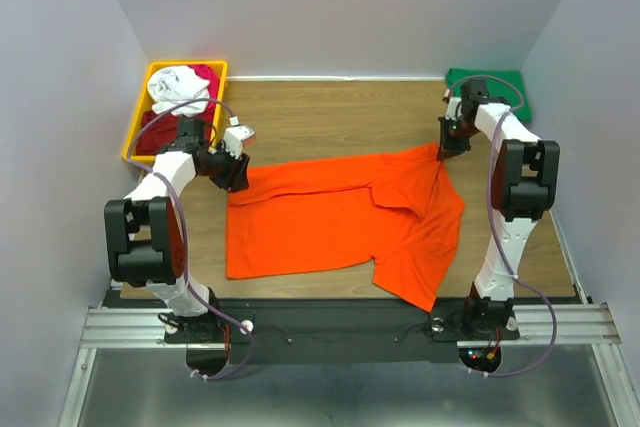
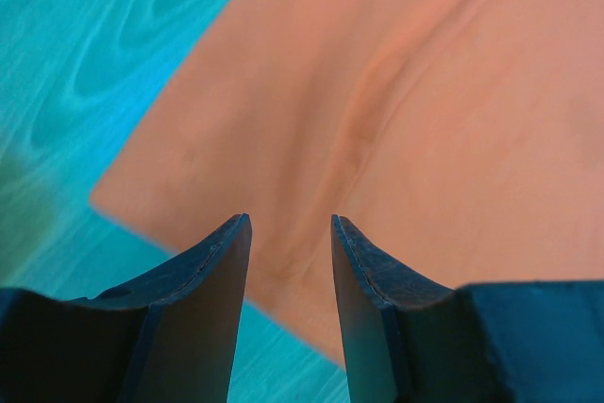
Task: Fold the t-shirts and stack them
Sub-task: Fold the tshirt
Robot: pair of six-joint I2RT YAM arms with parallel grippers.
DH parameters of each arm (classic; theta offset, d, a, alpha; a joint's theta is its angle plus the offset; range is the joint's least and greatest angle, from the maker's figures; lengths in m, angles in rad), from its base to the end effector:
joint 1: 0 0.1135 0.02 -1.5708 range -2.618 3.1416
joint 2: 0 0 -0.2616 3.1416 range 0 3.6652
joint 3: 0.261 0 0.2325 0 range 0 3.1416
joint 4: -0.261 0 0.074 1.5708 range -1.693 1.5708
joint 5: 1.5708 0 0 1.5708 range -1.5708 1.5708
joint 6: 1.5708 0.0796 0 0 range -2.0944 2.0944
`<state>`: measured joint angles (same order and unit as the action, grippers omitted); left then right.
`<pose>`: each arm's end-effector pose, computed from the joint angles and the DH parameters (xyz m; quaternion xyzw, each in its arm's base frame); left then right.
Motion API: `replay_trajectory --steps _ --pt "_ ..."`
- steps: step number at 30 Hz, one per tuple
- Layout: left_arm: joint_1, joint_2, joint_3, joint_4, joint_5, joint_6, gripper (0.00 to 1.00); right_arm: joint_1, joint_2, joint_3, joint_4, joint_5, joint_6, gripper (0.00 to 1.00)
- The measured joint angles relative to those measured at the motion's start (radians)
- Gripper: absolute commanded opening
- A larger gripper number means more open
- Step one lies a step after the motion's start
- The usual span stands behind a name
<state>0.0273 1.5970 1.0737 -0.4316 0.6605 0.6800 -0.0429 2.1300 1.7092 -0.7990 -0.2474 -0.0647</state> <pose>0.3317 -0.0398 0.2030 0.3821 0.8224 -0.1906 0.3760 0.4407 0.0006 0.1563 -0.0322 0.9768 0.1120 0.1795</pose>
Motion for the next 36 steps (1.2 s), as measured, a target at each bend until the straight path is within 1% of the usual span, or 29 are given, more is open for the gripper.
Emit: replay_trajectory --steps 5,6,7,9,13,14,18,21,24,27,31,36 --pt "0.027 -0.052 -0.071 -0.027 -0.074 0.090 0.51 -0.047 -0.026 -0.041 0.000 -0.004 -0.018 0.01" --pt "0.026 -0.063 -0.086 -0.037 -0.087 0.109 0.51 -0.052 -0.026 -0.045 0.000 -0.010 -0.018 0.02" --pt "0.026 -0.068 -0.096 -0.044 -0.098 0.128 0.51 -0.054 -0.026 -0.049 0.002 -0.015 -0.018 0.13" --pt "0.024 -0.069 -0.107 -0.050 -0.119 0.153 0.51 -0.054 -0.026 -0.055 0.000 -0.031 -0.022 0.21" --pt "0.024 -0.069 -0.112 -0.051 -0.141 0.176 0.50 -0.050 -0.026 -0.055 0.000 -0.032 -0.032 0.23" --pt "0.024 -0.069 -0.112 -0.051 -0.142 0.177 0.50 -0.048 -0.026 -0.055 0.000 -0.024 -0.038 0.27" --pt "0.018 -0.069 -0.095 -0.053 -0.142 0.170 0.49 -0.047 -0.039 -0.055 -0.002 -0.002 -0.075 0.27" --pt "-0.005 -0.068 -0.060 -0.048 -0.138 0.143 0.50 -0.047 -0.088 -0.055 -0.002 0.000 -0.095 0.28" --pt "-0.023 -0.052 -0.026 -0.011 -0.135 0.092 0.50 -0.040 -0.145 -0.055 -0.001 -0.004 -0.104 0.28" --pt "-0.027 0.006 0.009 0.039 -0.132 0.016 0.50 -0.019 -0.182 -0.055 0.001 -0.028 -0.105 0.28" --pt "-0.026 0.096 0.033 0.082 -0.135 -0.052 0.49 0.010 -0.168 -0.064 0.006 -0.058 -0.103 0.28" --pt "-0.026 0.192 0.038 0.105 -0.154 -0.114 0.49 0.027 -0.082 -0.086 0.036 -0.051 -0.099 0.28"
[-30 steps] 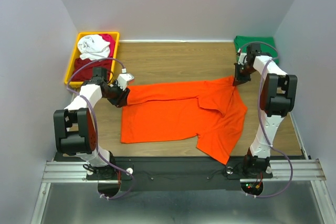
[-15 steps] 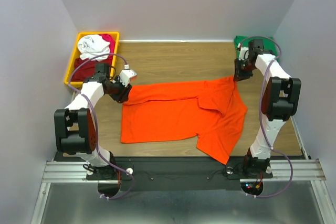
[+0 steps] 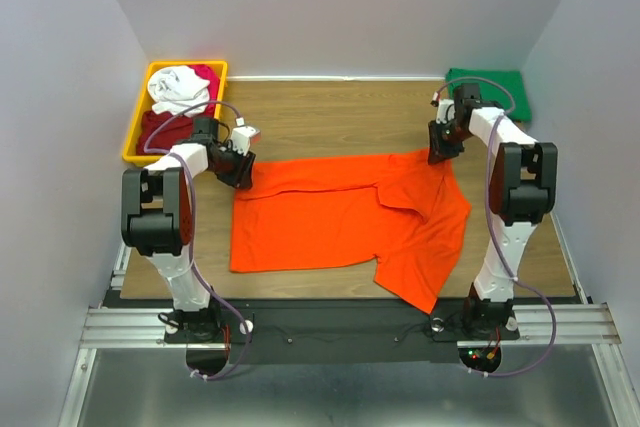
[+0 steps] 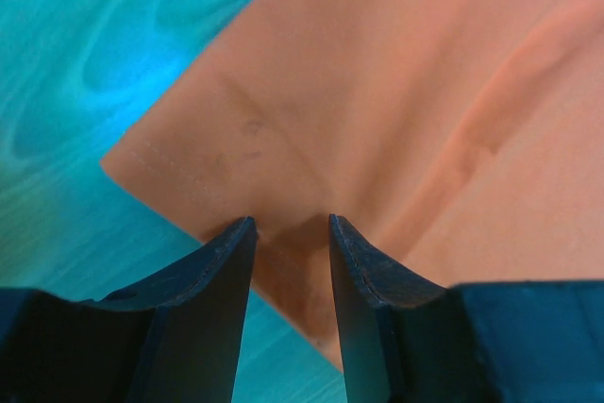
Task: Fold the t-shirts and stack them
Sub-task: Fold the tshirt
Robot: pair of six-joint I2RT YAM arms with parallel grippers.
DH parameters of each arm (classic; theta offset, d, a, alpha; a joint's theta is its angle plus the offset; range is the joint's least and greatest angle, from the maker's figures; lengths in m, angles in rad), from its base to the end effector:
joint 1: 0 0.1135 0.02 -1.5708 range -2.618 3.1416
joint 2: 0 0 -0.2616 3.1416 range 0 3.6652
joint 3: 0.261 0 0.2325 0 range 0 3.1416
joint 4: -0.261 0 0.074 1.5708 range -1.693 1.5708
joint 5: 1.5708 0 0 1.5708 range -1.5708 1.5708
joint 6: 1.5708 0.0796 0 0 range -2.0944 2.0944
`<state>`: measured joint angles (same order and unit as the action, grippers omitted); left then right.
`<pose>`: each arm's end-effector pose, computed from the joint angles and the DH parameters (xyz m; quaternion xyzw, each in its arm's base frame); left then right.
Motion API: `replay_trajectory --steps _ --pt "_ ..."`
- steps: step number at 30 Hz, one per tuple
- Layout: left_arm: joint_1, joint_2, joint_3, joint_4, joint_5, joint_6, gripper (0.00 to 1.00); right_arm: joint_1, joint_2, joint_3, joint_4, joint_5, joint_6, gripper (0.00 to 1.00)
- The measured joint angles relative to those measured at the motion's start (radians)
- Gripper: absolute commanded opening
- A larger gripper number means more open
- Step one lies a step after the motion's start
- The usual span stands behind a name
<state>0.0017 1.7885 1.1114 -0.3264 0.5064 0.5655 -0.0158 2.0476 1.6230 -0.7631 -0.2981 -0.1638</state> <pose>0.3664 -0.0380 0.1538 0.3259 0.8732 -0.1551 0.3274 0.4259 0.0166 0.1688 -0.1000 0.9661 0.1283 0.2006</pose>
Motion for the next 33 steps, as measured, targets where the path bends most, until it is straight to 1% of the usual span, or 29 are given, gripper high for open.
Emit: replay_trajectory --steps 4,7,9,12,13,15,16,17,19,21,23,24,26,27,29,31,33 --pt "0.000 0.053 0.050 0.019 -0.009 -0.035 0.45 -0.003 0.067 -0.004 0.030 0.035 0.002 0.28" --pt "0.000 0.114 0.125 0.037 -0.024 -0.051 0.43 -0.004 0.099 0.042 0.043 0.061 0.003 0.28" --pt "-0.001 0.158 0.183 0.045 -0.040 -0.058 0.43 -0.004 0.141 0.107 0.043 0.078 0.002 0.28" --pt "-0.002 0.216 0.266 0.050 -0.055 -0.061 0.44 -0.004 0.212 0.216 0.077 0.083 0.001 0.39" --pt "-0.002 0.233 0.294 0.048 -0.060 -0.062 0.46 -0.004 0.233 0.251 0.084 0.082 -0.001 0.48" --pt "-0.002 0.264 0.346 0.033 -0.063 -0.063 0.48 -0.003 0.255 0.289 0.099 0.074 -0.005 0.55" --pt "-0.002 0.279 0.376 0.023 -0.065 -0.061 0.48 -0.002 0.256 0.294 0.102 0.072 -0.006 0.62" --pt "-0.002 0.288 0.398 0.010 -0.063 -0.058 0.49 -0.002 0.255 0.298 0.103 0.068 -0.013 0.66" --pt "0.000 0.292 0.438 -0.031 -0.056 -0.045 0.51 -0.002 0.241 0.292 0.103 0.062 -0.025 0.68" --pt "0.000 0.274 0.454 -0.054 -0.041 -0.029 0.51 -0.004 0.190 0.240 0.108 0.051 -0.056 0.68" --pt "0.000 0.235 0.448 -0.083 -0.026 -0.012 0.52 -0.004 0.103 0.166 0.102 0.034 -0.102 0.68" --pt "0.000 0.195 0.422 -0.086 -0.016 0.002 0.52 -0.005 0.003 0.093 0.087 0.023 -0.139 0.67" --pt "0.000 0.104 0.365 -0.115 0.004 0.027 0.52 -0.005 -0.100 0.031 0.068 0.006 -0.195 0.65" --pt "0.000 0.035 0.313 -0.113 0.013 0.045 0.52 -0.005 -0.181 -0.016 0.048 -0.006 -0.237 0.64" --pt "0.000 -0.070 0.239 -0.138 0.022 0.071 0.52 -0.004 -0.285 -0.069 0.002 -0.027 -0.305 0.60" --pt "0.000 -0.172 0.156 -0.149 0.028 0.104 0.52 -0.002 -0.362 -0.129 -0.049 -0.047 -0.373 0.58" --pt "0.000 -0.227 0.097 -0.163 0.032 0.129 0.52 0.010 -0.417 -0.216 -0.082 -0.050 -0.428 0.57"
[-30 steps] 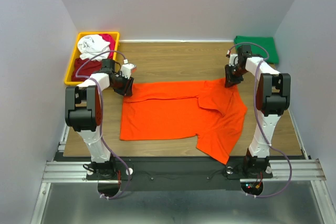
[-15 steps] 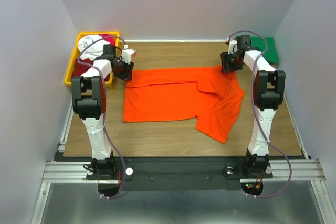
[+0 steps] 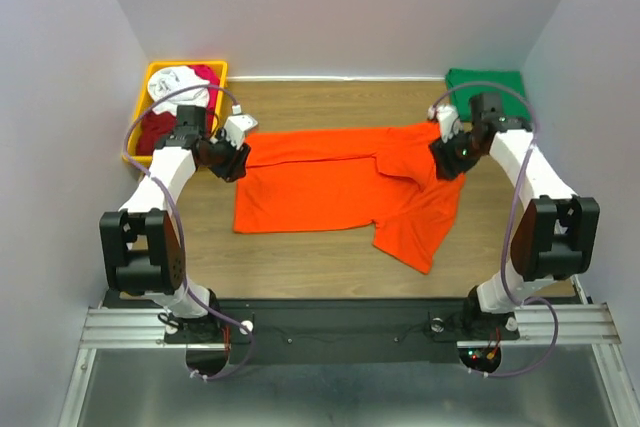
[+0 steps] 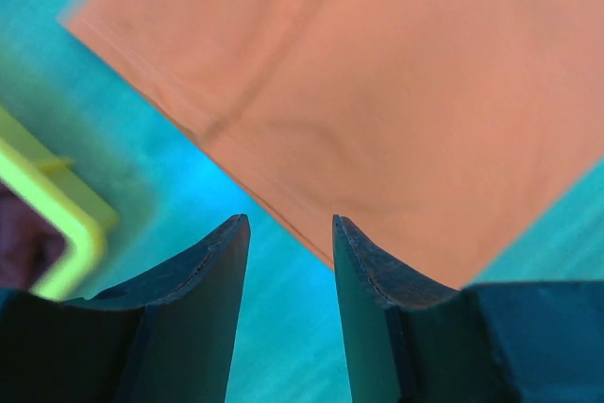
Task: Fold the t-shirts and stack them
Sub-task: Fold the tshirt
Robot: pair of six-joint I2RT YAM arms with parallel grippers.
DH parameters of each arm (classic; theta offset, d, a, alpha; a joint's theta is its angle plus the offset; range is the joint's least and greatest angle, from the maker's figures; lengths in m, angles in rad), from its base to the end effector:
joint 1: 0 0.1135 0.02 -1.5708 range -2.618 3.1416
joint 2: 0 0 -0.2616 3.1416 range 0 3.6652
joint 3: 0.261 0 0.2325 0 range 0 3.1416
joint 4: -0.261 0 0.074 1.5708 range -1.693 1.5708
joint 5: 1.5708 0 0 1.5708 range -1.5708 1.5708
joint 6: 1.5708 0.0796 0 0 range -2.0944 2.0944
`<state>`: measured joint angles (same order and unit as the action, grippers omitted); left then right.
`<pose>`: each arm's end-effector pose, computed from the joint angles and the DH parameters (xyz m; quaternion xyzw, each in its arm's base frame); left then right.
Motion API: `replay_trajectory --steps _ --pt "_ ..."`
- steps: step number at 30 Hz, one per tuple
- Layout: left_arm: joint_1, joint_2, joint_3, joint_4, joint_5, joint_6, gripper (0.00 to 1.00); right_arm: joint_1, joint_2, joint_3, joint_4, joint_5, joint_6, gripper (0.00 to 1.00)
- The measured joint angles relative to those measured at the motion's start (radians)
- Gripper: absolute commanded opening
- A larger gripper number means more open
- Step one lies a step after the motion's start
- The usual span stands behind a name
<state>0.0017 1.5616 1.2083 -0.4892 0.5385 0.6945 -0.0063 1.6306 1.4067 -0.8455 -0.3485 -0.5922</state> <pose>0.3439 -0.0402 0.2474 0.3949 0.8151 -0.1165 0.4075 0.3397 0.0250 0.2528 -0.3167 0.9010 0.0885 0.2830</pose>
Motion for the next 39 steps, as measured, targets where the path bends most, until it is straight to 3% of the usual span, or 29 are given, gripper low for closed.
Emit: replay_trajectory --steps 8,17,28,31,33,35,37,39 --pt "-0.015 -0.080 -0.252 -0.031 -0.040 0.076 0.52 0.131 -0.077 -0.383 -0.071 0.056 -0.114 0.54" --pt "-0.070 -0.169 -0.369 -0.024 -0.082 0.095 0.52 0.218 -0.159 -0.504 -0.027 0.111 -0.109 0.58" --pt "-0.189 -0.185 -0.470 0.044 -0.171 0.112 0.53 0.266 -0.168 -0.613 0.129 0.235 -0.054 0.55" --pt "-0.198 -0.185 -0.502 0.062 -0.192 0.127 0.53 0.281 -0.171 -0.625 0.156 0.253 -0.041 0.49" --pt "-0.198 -0.185 -0.521 0.072 -0.205 0.143 0.53 0.293 -0.173 -0.632 0.163 0.265 -0.036 0.31" --pt "-0.198 -0.187 -0.528 0.087 -0.211 0.148 0.50 0.302 -0.178 -0.637 0.166 0.272 -0.027 0.19" --pt "-0.198 -0.191 -0.535 0.095 -0.212 0.149 0.41 0.311 -0.179 -0.640 0.173 0.281 -0.020 0.03" --pt "-0.198 -0.193 -0.538 0.104 -0.212 0.151 0.32 0.318 -0.183 -0.643 0.178 0.292 -0.016 0.01"
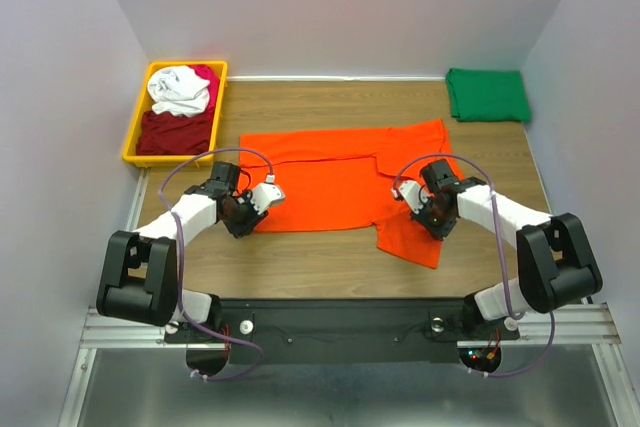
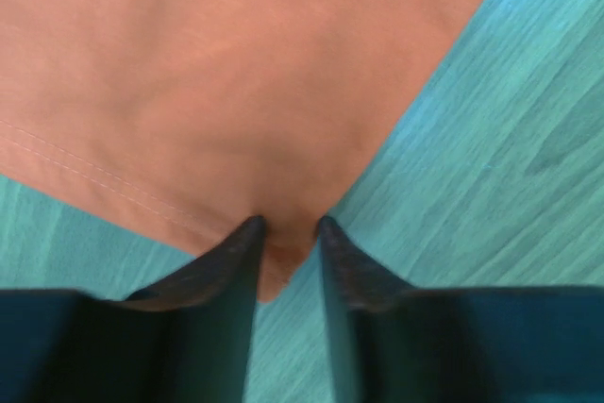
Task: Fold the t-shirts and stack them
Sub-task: Fold the tshirt
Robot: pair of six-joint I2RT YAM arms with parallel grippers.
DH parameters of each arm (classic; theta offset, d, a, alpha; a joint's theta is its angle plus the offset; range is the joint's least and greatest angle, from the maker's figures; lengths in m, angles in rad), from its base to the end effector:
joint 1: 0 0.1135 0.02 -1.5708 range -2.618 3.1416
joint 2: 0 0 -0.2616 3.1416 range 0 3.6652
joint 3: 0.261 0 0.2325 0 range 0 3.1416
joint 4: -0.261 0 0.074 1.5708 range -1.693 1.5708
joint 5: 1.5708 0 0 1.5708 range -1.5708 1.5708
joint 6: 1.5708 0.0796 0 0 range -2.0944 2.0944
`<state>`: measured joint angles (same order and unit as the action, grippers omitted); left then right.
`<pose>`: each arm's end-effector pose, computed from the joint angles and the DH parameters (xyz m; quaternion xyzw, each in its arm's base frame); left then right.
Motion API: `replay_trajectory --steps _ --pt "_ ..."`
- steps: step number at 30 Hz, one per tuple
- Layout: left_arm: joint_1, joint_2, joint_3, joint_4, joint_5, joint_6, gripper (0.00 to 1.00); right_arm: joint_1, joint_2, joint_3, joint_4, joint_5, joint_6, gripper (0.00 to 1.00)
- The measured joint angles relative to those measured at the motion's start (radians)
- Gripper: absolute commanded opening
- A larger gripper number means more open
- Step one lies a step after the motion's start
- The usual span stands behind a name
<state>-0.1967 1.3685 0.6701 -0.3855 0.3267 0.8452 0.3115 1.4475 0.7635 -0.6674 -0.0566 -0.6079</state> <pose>0.2382 -0.0735 0.1393 0.5106 0.8111 -0.0738 0.2757 0.2206 0.0758 0.1279 -0.4436 0.8891 0.0117 0.1124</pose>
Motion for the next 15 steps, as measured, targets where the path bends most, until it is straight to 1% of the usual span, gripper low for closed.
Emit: replay_trajectory --steps 1,2,3,4,7,11,15 --pt "0.000 0.000 -0.001 0.005 -0.001 0.002 0.26 0.001 -0.009 -0.006 0.007 0.004 0.003 0.01" --pt "0.000 0.000 -0.001 0.009 -0.002 0.003 0.17 0.001 -0.014 -0.010 0.008 0.005 0.006 0.01" --pt "0.000 -0.001 -0.002 0.015 -0.006 0.006 0.14 0.001 -0.026 -0.014 0.005 0.005 0.007 0.01" --pt "0.000 -0.002 -0.002 0.023 -0.016 0.011 0.08 0.001 -0.039 -0.021 0.000 0.006 0.010 0.01" --pt "0.000 -0.005 -0.002 0.023 -0.027 0.017 0.00 0.001 -0.077 -0.026 -0.033 0.005 0.022 0.01" --pt "0.000 -0.016 -0.002 -0.001 -0.036 0.031 0.00 0.001 -0.163 -0.013 -0.095 -0.003 0.033 0.01" --pt "0.000 -0.049 -0.002 -0.072 -0.035 0.056 0.00 0.001 -0.237 0.018 -0.161 -0.019 0.040 0.01"
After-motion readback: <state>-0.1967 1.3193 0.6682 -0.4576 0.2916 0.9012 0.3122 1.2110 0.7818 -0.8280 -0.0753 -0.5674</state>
